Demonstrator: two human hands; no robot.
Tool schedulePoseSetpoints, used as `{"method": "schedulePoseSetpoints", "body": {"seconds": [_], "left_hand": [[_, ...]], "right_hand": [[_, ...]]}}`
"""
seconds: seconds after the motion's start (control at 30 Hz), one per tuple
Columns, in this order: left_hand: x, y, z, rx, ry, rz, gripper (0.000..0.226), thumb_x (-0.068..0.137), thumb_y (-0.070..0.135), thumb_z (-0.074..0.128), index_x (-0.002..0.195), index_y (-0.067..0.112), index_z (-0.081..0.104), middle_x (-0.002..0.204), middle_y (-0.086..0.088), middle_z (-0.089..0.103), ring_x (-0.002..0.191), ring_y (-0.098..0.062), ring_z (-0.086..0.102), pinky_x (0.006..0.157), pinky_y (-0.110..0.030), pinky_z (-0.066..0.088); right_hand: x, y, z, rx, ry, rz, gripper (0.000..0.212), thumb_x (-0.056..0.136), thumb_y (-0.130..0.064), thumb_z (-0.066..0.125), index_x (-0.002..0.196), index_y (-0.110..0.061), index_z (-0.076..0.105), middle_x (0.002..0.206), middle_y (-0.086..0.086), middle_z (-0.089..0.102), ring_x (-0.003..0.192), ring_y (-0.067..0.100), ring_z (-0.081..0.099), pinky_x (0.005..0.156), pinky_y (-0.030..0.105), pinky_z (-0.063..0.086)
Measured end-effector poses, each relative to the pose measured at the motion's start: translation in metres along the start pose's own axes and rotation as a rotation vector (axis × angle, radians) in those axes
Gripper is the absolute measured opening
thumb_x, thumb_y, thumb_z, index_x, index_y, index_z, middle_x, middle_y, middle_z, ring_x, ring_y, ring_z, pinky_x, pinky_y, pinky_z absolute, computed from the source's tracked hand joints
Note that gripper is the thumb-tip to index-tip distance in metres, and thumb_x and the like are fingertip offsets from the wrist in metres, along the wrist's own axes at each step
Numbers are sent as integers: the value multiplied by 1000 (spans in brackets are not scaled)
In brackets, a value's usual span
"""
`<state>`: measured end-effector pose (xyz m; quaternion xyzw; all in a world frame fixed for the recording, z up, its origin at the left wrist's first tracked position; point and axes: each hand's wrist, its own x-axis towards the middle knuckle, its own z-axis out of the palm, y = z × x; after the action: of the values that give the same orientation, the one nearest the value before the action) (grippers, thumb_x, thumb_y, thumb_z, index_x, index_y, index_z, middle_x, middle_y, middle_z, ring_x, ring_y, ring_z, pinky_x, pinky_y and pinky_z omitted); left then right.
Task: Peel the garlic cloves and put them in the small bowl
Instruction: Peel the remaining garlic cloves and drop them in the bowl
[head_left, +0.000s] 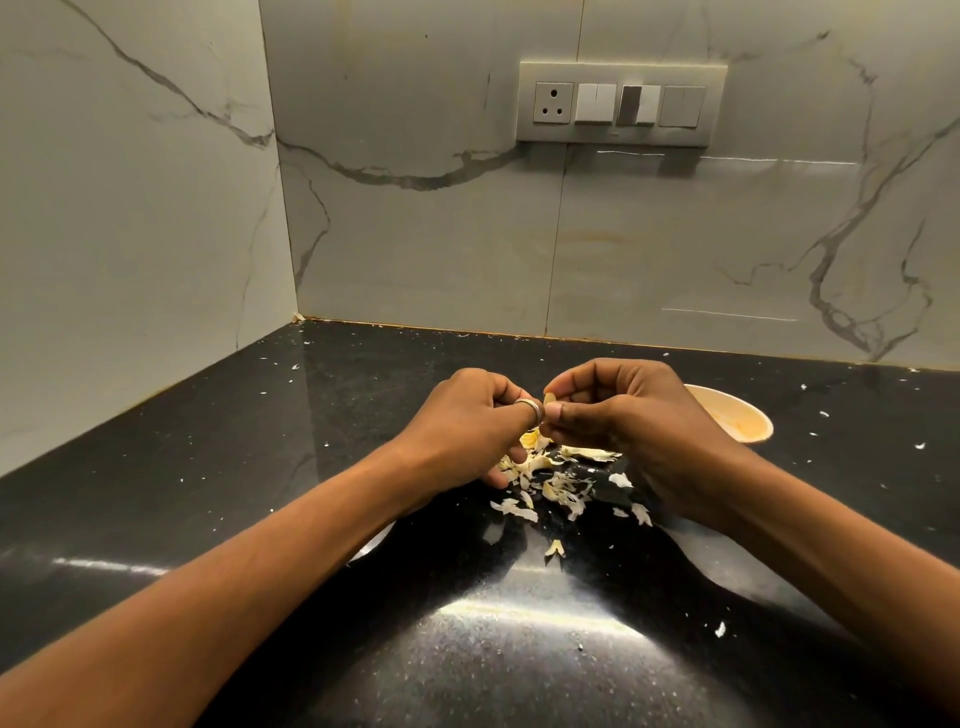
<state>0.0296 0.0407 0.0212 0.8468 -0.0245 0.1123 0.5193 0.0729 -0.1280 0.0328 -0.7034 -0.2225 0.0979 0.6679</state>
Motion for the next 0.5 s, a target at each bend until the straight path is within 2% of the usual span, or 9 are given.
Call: {"method": "schedulePoseSetpoints", "body": {"seconds": [0.17, 0.37, 0.5], "left_hand": [[0, 0, -1, 17, 25, -23, 17, 98, 23, 57, 93, 9, 67, 77, -4, 64, 65, -8, 67, 50, -24, 51], [1, 0, 0, 87, 86, 5, 35, 101, 31, 50, 83, 5, 64, 67, -3, 62, 49, -7, 61, 46, -26, 49], [0, -2, -1, 55, 119, 71, 10, 96, 21, 63, 95, 15, 70, 65, 4, 65, 52, -2, 62, 45, -22, 48]], "right_hand": [[2, -2, -3, 83, 53, -18, 14, 86, 13, 66, 95, 4, 68, 82, 16, 71, 80, 27, 74, 69, 26, 60], [4, -5, -5, 120, 66, 7, 12, 87, 10, 67, 98, 5, 68, 86, 18, 74, 84, 28, 75, 73, 28, 62], [4, -4, -6, 58, 85, -7, 8, 87, 8, 69, 94, 4, 70, 82, 16, 74, 80, 26, 74, 77, 32, 63]]}}
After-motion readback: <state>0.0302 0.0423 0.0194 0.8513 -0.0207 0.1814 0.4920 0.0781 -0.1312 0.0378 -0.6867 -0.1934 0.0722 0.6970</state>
